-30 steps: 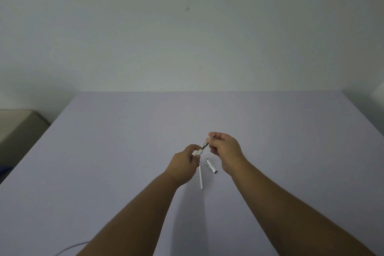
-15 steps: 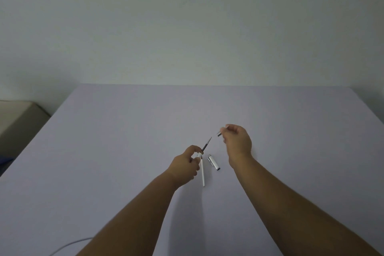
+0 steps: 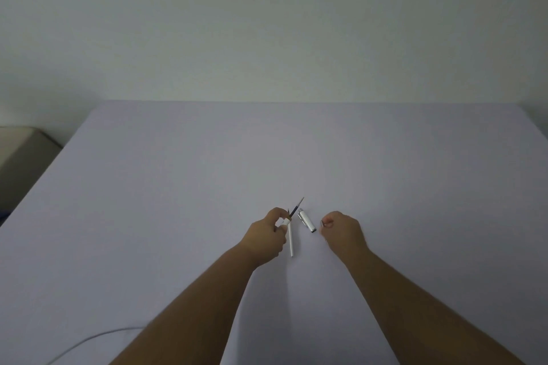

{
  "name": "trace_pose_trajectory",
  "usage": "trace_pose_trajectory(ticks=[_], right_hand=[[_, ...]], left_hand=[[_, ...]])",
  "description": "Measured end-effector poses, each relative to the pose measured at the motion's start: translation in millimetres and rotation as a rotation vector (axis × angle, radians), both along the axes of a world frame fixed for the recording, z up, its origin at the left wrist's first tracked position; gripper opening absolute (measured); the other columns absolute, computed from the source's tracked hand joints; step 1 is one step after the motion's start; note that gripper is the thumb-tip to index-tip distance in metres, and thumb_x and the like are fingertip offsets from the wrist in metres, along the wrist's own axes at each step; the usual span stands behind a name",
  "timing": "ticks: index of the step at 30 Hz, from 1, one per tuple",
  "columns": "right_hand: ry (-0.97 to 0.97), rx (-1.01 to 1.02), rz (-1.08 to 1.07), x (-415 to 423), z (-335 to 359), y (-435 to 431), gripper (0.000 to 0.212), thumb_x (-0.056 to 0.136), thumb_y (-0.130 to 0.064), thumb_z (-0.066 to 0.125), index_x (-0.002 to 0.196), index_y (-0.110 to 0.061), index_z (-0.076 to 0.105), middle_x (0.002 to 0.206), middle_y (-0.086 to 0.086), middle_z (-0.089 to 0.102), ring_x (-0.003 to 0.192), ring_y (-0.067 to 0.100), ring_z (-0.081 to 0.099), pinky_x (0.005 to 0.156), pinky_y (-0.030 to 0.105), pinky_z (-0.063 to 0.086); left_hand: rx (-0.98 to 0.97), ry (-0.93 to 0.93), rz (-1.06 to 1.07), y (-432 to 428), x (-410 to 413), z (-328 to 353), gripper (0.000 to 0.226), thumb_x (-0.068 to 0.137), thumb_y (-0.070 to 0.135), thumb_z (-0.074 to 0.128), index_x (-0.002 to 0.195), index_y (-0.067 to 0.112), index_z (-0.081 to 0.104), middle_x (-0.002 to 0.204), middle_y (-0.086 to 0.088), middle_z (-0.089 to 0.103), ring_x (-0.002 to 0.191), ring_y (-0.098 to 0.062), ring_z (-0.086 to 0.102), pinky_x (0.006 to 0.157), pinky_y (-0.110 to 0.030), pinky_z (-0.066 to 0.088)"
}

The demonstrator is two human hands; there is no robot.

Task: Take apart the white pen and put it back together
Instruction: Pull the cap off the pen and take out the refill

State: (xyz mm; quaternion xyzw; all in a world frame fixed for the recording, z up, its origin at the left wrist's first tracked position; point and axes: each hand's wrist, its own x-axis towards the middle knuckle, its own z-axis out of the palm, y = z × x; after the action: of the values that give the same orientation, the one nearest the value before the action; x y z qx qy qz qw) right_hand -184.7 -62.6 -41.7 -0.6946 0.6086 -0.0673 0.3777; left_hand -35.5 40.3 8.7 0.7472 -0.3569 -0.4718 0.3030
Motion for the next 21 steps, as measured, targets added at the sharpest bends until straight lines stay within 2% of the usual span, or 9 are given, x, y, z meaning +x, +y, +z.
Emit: trace_pose_trajectory(ticks=[3,5,10,14,17,19,21], right_hand=[[0.009,-0.016,0.031,0,-2,-1,0.021,0.083,-0.007,0.054,0.097,-0.006,0.069,0.102,0.014,0.069,0.098,0.031,0.061,0.084,0.036,0.050],[-0.020,0.000,0.019,0,-3,-1,0.022,0.084,-0.007,0.054,0.099,-0.008,0.069,0.103,0.014,0.069,0.099,0.029,0.061,0.082,0.032,0.048],[-0.071,0.022,-0.013,-2,-4,-1,0.019,0.085,-0.011,0.060,0.101,-0.007,0.069,0.104,0.013,0.069,0.098,0.027,0.061,0.082,0.030,0.046],[-0.104,0.047,-0.052,-4,-2,0,0.022,0.085,-0.012,0.059,0.105,-0.007,0.068,0.107,0.012,0.068,0.099,0.024,0.061,0.075,0.023,0.040],[-0.160,0.039,-0.073,-7,4,-2,0.027,0.086,-0.012,0.057,0.111,-0.008,0.067,0.110,0.008,0.068,0.105,0.023,0.060,0.083,0.022,0.040],[-0.297,0.092,-0.128,-5,12,-3,0.021,0.085,-0.014,0.059,0.103,-0.013,0.070,0.103,0.004,0.068,0.097,0.020,0.062,0.083,0.025,0.044],[-0.491,0.257,-0.206,1,24,-3,0.009,0.083,-0.016,0.063,0.087,-0.018,0.072,0.087,0.000,0.067,0.073,0.015,0.059,0.068,0.027,0.046]], left_hand=[[0.003,-0.001,-0.005,-1,-2,-1,0.023,0.095,0.017,0.038,0.109,0.028,0.053,0.070,0.000,0.056,0.058,-0.011,0.052,0.047,-0.012,0.047],[0.005,-0.003,-0.011,-2,-2,-2,0.022,0.095,0.018,0.038,0.108,0.028,0.053,0.071,0.000,0.056,0.058,-0.012,0.052,0.046,-0.012,0.047],[0.014,-0.012,-0.016,-2,-3,-2,0.023,0.096,0.018,0.038,0.110,0.027,0.053,0.074,-0.003,0.056,0.059,-0.013,0.052,0.050,-0.016,0.048],[0.012,-0.010,-0.014,-1,-4,0,0.022,0.096,0.018,0.038,0.111,0.025,0.053,0.073,-0.002,0.056,0.059,-0.013,0.052,0.053,-0.019,0.048],[0.009,-0.018,-0.017,0,-4,2,0.022,0.096,0.019,0.038,0.111,0.025,0.053,0.073,-0.002,0.057,0.059,-0.014,0.052,0.052,-0.018,0.048],[0.002,-0.024,-0.018,-1,-4,3,0.021,0.096,0.019,0.038,0.110,0.025,0.053,0.072,-0.001,0.057,0.059,-0.013,0.053,0.051,-0.017,0.048],[-0.002,-0.023,-0.021,-2,-6,5,0.020,0.095,0.020,0.038,0.109,0.025,0.053,0.072,-0.001,0.057,0.059,-0.014,0.053,0.052,-0.019,0.049]])
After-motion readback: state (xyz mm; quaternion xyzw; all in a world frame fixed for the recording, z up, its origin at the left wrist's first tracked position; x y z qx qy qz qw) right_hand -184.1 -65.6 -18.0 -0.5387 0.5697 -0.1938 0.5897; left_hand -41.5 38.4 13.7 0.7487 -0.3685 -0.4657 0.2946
